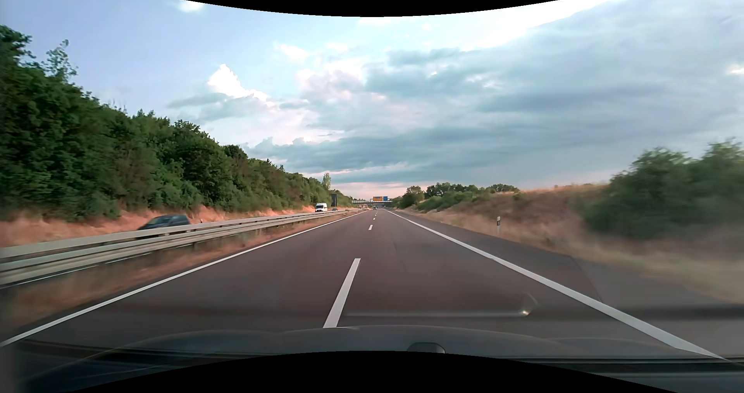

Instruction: Follow the waypoints while adhering to traffic rules and regulations

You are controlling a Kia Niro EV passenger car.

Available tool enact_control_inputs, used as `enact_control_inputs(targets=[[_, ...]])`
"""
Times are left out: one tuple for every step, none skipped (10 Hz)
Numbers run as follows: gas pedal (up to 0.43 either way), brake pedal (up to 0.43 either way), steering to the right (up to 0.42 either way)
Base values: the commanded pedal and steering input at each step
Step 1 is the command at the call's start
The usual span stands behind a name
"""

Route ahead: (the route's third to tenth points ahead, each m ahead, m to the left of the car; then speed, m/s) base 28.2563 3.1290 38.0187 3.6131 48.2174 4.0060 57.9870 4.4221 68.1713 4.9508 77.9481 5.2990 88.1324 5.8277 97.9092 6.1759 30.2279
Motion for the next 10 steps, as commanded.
enact_control_inputs(targets=[[0.169,0.000,-0.005],[0.169,0.000,-0.006],[0.169,0.000,-0.007],[0.169,0.000,-0.007],[0.169,0.000,-0.010],[0.169,0.000,-0.010],[0.169,0.000,-0.011],[0.169,0.000,-0.011],[0.169,0.000,-0.011],[0.169,0.000,-0.011]])
